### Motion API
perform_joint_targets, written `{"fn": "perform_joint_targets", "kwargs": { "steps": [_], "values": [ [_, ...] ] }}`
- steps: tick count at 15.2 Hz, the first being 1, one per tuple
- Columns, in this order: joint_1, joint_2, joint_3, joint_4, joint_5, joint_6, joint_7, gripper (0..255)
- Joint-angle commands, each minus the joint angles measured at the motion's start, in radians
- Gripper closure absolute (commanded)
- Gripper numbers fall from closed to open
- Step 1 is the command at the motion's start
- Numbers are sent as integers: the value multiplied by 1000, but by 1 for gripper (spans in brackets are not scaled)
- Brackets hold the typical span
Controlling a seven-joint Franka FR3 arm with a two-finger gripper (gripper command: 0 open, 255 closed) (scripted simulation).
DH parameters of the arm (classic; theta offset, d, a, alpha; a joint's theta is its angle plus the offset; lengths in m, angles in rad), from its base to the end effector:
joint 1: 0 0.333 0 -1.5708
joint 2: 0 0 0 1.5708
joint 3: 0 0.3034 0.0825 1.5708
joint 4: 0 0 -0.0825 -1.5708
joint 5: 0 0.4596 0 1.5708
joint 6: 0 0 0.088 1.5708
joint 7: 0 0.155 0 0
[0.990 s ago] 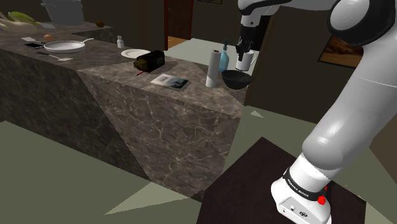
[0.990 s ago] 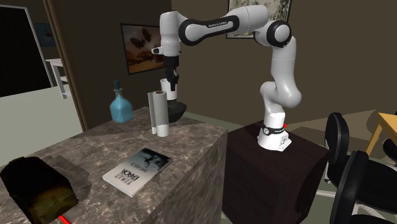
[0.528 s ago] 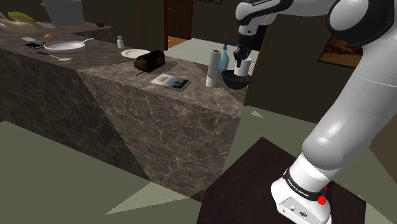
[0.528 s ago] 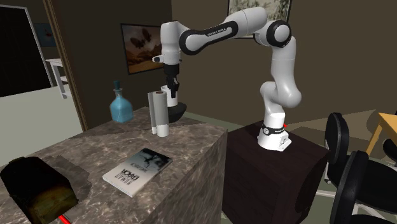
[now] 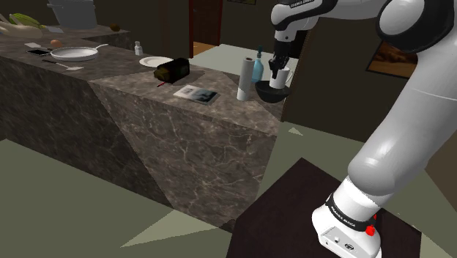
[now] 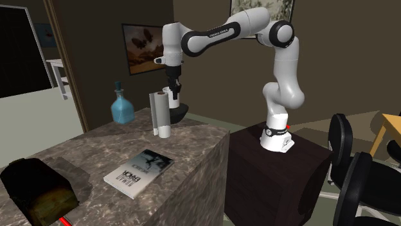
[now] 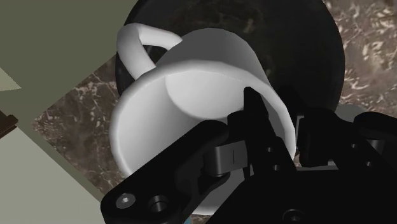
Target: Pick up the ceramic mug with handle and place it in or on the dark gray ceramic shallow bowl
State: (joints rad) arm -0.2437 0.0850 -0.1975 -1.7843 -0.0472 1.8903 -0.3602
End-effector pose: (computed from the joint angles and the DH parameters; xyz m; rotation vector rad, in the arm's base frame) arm 0.5976 -0.2863 0.4202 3.0744 -0.1012 -0.0050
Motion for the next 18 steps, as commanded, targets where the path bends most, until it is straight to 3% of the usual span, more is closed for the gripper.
{"fn": "perform_joint_targets", "kwargs": {
  "steps": [1,6,10,18],
  "values": [
    [0,0,0,0,0,0,0,0],
    [0,0,0,0,0,0,0,0],
    [3,-8,2,118,0,-125,0,0],
    [3,-8,2,118,0,-125,0,0]
  ]
}}
